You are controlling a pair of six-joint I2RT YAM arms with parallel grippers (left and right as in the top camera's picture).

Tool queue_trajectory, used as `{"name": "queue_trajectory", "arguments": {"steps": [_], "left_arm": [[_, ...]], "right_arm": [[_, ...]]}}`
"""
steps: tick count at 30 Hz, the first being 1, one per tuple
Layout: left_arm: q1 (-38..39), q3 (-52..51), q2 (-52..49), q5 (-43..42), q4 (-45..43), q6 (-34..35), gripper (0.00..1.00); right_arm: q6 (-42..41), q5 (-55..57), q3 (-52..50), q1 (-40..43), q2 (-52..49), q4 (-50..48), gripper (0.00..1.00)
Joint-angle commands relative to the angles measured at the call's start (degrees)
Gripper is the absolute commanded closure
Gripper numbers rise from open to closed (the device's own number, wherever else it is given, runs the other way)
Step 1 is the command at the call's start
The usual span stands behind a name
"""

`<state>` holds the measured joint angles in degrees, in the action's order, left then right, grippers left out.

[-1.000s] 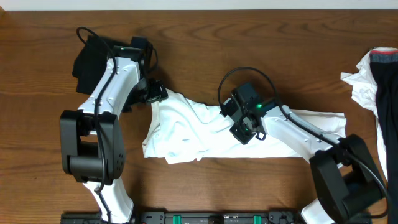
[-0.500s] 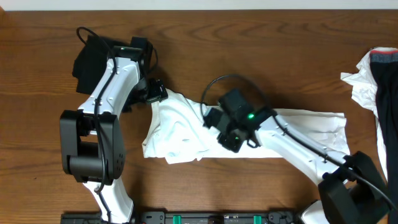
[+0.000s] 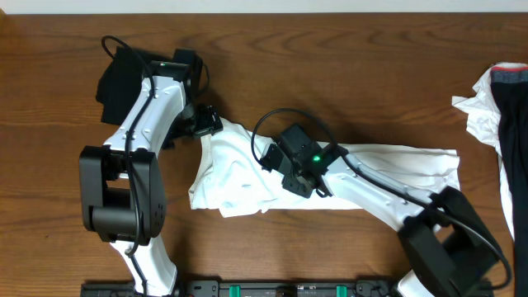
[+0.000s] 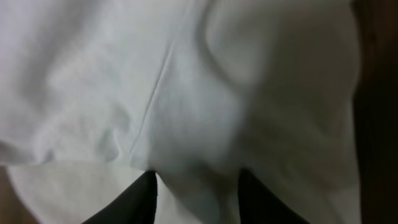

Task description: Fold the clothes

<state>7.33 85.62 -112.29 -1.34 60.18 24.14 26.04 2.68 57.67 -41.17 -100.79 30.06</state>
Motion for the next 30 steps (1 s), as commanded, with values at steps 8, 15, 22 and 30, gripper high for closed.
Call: {"name": "queue_trajectory", "arguments": {"steps": [8, 15, 22, 30], "left_arm": [[0.0, -0.4, -0.8, 0.1, 0.3, -0.1, 0.02], [0.0, -0.4, -0.8, 0.1, 0.3, -0.1, 0.02], [0.0, -0.4, -0.8, 0.1, 0.3, -0.1, 0.02], [0.0, -0.4, -0.8, 0.1, 0.3, -0.1, 0.02]], "right_arm": [[-4.5, 3.2, 0.7, -0.7, 1.6, 1.8, 0.98], [-5.9, -4.3, 0.6, -1.4, 4.8, 8.7, 0.95], [-8.7, -7.4, -0.7, -1.4, 3.7, 6.9, 0.64], [-8.9, -7.3, -2.0, -1.3, 3.2, 6.3, 0.43]]}}
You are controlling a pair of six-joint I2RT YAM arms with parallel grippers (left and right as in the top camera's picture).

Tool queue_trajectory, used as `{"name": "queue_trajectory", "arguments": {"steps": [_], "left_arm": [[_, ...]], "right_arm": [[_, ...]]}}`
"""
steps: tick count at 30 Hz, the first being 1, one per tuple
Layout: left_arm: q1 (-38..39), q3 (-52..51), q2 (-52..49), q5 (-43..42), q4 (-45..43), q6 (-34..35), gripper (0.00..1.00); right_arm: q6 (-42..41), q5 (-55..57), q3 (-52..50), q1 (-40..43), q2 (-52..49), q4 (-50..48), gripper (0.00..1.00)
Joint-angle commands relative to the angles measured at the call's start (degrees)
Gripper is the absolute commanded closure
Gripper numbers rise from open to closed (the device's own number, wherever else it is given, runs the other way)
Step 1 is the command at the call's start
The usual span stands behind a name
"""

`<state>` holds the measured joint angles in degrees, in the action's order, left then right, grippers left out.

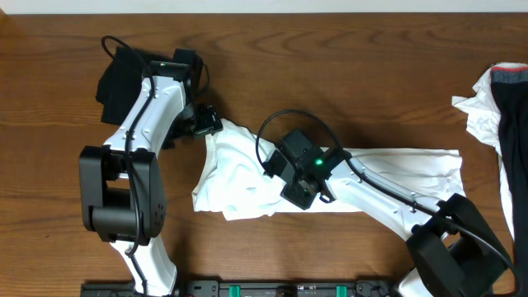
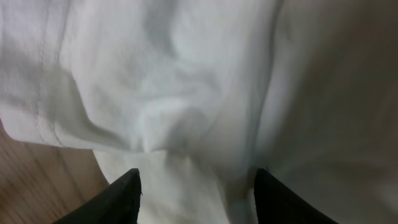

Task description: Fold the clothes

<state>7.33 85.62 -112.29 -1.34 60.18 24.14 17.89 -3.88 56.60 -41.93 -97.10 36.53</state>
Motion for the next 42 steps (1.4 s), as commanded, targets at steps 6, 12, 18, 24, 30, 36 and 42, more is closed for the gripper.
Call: {"name": "queue_trajectory", "arguments": {"steps": [6, 12, 18, 24, 30, 36, 42], "left_arm": [[0.0, -0.4, -0.8, 0.1, 0.3, -0.1, 0.02], [0.0, -0.4, -0.8, 0.1, 0.3, -0.1, 0.02], [0.0, -0.4, -0.8, 0.1, 0.3, -0.1, 0.02], [0.0, -0.4, -0.8, 0.1, 0.3, -0.1, 0.02], [0.0, -0.4, -0.8, 0.1, 0.3, -0.1, 0.02], [0.0, -0.4, -0.8, 0.1, 0.3, -0.1, 0.02], [0.0, -0.4, -0.8, 0.1, 0.3, -0.1, 0.02]], "right_arm": [[-6.0, -0.8, 1.4, 1.3, 0.9, -0.2, 0.53], [-8.2, -5.5, 1.7, 3.3, 1.1, 3.9, 0.54], [-9.3, -5.8, 0.3, 3.3, 1.0, 4.3, 0.55], [-9.4, -5.8, -4.3, 3.7, 0.4, -2.0, 0.48], [-11.9, -5.4, -7.3, 4.0, 0.3, -6.8, 0.49], [-14.6, -5.3, 0.9, 6.3, 4.5, -0.2, 0.49], [-19.0, -2.0, 11.7, 15.7, 11.4, 13.2, 0.42]]}}
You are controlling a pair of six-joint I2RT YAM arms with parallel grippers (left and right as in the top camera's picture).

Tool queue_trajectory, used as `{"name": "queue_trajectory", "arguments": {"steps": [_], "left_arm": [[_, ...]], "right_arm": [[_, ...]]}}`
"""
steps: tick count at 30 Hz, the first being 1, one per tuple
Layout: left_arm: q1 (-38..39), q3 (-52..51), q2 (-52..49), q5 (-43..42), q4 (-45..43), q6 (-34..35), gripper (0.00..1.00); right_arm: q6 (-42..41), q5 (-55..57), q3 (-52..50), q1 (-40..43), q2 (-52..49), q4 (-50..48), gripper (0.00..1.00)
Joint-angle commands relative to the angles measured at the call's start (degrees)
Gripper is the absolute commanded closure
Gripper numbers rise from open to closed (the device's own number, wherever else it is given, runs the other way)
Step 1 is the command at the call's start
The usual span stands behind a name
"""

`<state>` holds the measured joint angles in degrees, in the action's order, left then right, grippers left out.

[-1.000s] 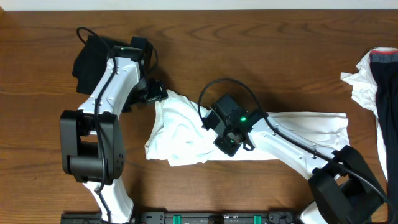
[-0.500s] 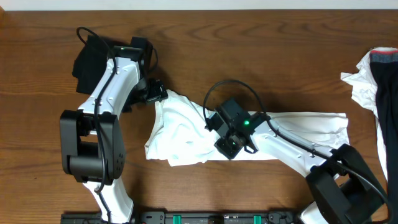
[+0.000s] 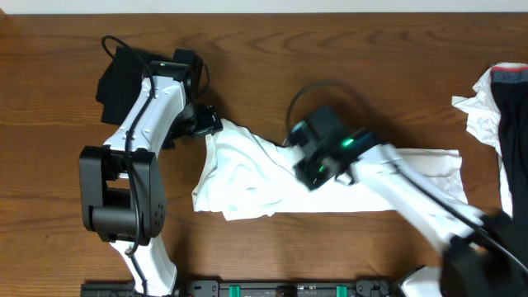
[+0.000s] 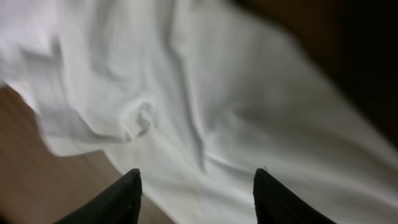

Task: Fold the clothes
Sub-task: 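Move the right gripper to the strip's right end and grasp it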

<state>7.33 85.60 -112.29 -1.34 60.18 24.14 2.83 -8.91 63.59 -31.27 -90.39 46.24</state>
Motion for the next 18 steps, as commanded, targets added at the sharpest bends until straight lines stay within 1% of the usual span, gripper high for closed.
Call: {"name": "queue_trajectory", "arguments": {"steps": [1, 3, 4, 6, 8, 13, 16, 18], "left_arm": [[0.0, -0.4, -0.8, 0.1, 0.3, -0.1, 0.02], [0.0, -0.4, -0.8, 0.1, 0.3, -0.1, 0.02], [0.0, -0.4, -0.8, 0.1, 0.3, -0.1, 0.02], [0.0, -0.4, -0.8, 0.1, 0.3, -0.1, 0.02], [0.0, -0.4, -0.8, 0.1, 0.3, -0.1, 0.02], [0.0, -0.4, -0.8, 0.1, 0.3, -0.1, 0.02], [0.0, -0.4, -0.8, 0.1, 0.3, -0.1, 0.02], [0.0, -0.4, -0.8, 0.1, 0.3, -0.1, 0.02]], "right_arm": [[-4.4, 4.5, 5.7, 7.2, 5.6, 5.8, 0.41], [-4.5, 8.2, 6.6, 12.8, 7.3, 10.3, 0.41], [-4.5, 10.1, 6.6, 15.7, 7.8, 12.2, 0.38], [-4.5, 13.8, 6.4, 21.7, 8.0, 15.6, 0.36], [-5.7, 15.5, 5.6, 26.9, 7.5, 17.2, 0.36], [-9.6, 17.8, 2.0, 38.7, 5.6, 15.5, 0.24], [-9.6, 17.7, -1.0, 45.3, 3.6, 10.2, 0.19], [-9.6, 17.5, -2.7, 48.5, 2.1, 7.1, 0.18]]}}
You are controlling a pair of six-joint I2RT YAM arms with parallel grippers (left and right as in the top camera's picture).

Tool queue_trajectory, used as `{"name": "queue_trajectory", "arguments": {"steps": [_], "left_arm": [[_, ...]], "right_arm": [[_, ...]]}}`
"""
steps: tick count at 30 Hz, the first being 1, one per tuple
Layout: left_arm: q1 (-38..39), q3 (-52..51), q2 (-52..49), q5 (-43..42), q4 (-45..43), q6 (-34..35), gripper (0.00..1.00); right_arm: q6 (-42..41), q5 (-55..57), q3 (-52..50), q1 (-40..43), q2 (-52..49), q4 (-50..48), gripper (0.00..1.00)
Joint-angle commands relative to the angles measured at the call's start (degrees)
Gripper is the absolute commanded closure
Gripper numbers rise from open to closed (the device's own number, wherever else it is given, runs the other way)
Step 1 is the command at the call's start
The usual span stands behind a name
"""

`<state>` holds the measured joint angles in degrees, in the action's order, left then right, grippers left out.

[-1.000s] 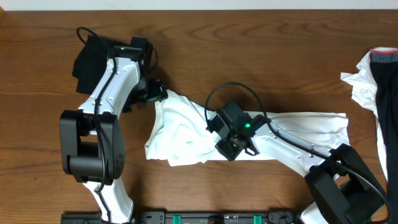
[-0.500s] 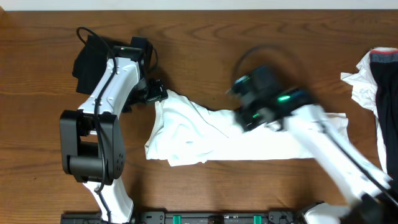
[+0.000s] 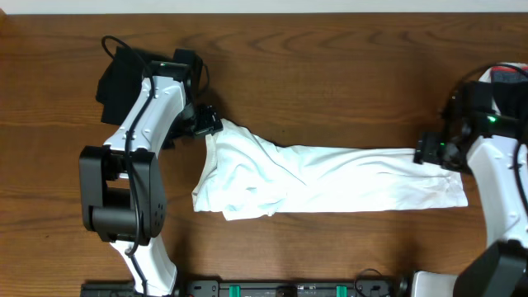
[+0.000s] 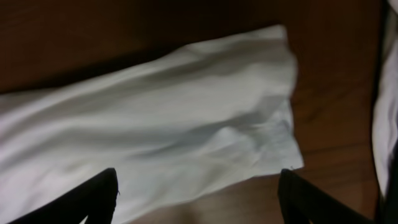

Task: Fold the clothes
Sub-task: 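Move the right gripper to the strip's right end and grasp it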

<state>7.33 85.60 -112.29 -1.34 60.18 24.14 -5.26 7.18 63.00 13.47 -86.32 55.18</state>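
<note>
A white garment (image 3: 330,177) lies stretched left to right across the wooden table (image 3: 330,66), bunched at its left end. My left gripper (image 3: 208,124) sits at the garment's upper left corner, and the cloth rises to a peak into it, so it looks shut on that corner. My right gripper (image 3: 424,152) hovers at the garment's right end. In the right wrist view the gripper (image 4: 198,180) is open, its fingers (image 4: 102,193) wide apart. Beneath them are the garment's right edge (image 4: 205,124) and bare wood.
A black cloth (image 3: 115,78) lies at the back left behind the left arm. A pile of white and dark clothes (image 3: 499,99) sits at the right edge, close to the right arm, and shows in the right wrist view (image 4: 387,106).
My right gripper has moved from over the garment's middle to its right end, with its fingers spread wider. The left gripper and the left end of the garment have not moved.
My right gripper was low on the garment's left-middle, fingers fairly close together on the cloth. A second later the fingers stood wider over bunched cloth. Then it was higher over the middle, and now it is at the right end. The left gripper stayed at the corner throughout.
</note>
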Motion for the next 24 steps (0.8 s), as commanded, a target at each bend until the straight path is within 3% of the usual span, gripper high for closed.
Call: {"name": "queue_trajectory", "arguments": {"steps": [1, 10, 18, 24], "left_arm": [[0.0, -0.4, -0.8, 0.1, 0.3, -0.1, 0.02], [0.0, -0.4, -0.8, 0.1, 0.3, -0.1, 0.02], [0.0, -0.4, -0.8, 0.1, 0.3, -0.1, 0.02], [0.0, -0.4, -0.8, 0.1, 0.3, -0.1, 0.02]], "right_arm": [[-1.2, 0.8, -2.9, 5.3, -2.9, -3.4, 0.19], [1.1, -2.1, -4.0, 14.2, -13.1, -11.0, 0.2], [4.1, -7.7, -4.0, 15.5, -23.9, -15.5, 0.24], [6.3, -10.6, -4.0, 15.5, -28.6, -16.2, 0.37]]}}
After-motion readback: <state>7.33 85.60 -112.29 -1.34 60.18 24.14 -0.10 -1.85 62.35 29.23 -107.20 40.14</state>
